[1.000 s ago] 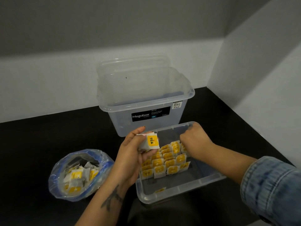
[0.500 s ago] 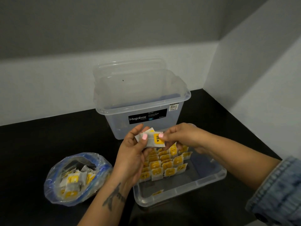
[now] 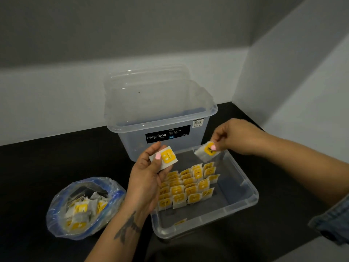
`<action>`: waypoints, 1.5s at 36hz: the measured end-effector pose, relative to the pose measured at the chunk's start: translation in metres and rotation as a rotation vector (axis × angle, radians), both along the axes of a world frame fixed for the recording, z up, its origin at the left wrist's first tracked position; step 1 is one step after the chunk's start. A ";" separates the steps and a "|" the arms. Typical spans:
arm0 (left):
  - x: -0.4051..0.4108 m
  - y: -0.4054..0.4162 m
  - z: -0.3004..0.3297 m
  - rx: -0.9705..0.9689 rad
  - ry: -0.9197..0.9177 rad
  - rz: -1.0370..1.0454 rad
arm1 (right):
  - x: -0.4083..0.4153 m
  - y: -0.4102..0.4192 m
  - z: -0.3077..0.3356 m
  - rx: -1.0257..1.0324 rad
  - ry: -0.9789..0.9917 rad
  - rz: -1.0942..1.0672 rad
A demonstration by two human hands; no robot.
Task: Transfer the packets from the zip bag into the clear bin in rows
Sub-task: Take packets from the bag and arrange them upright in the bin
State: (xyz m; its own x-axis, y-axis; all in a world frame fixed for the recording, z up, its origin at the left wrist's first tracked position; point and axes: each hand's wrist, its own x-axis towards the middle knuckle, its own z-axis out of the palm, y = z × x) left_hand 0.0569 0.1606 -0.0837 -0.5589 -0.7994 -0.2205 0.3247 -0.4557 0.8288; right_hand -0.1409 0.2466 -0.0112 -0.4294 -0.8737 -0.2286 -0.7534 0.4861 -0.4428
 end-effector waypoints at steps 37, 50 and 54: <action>0.004 0.001 0.000 -0.040 -0.044 0.031 | 0.024 -0.009 -0.100 0.491 1.053 0.470; -0.002 0.004 0.003 -0.072 -0.044 -0.045 | 0.015 -0.010 -0.062 0.124 0.707 0.276; -0.007 0.006 0.004 -0.148 -0.037 -0.114 | 0.022 -0.011 -0.038 -0.061 -0.290 0.026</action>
State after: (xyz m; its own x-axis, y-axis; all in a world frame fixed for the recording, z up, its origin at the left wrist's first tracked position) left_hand 0.0500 0.1668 -0.0797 -0.6415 -0.7566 -0.1267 0.2465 -0.3597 0.8999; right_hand -0.1192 0.2352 -0.0489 -0.3310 -0.8996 -0.2848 -0.6033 0.4339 -0.6692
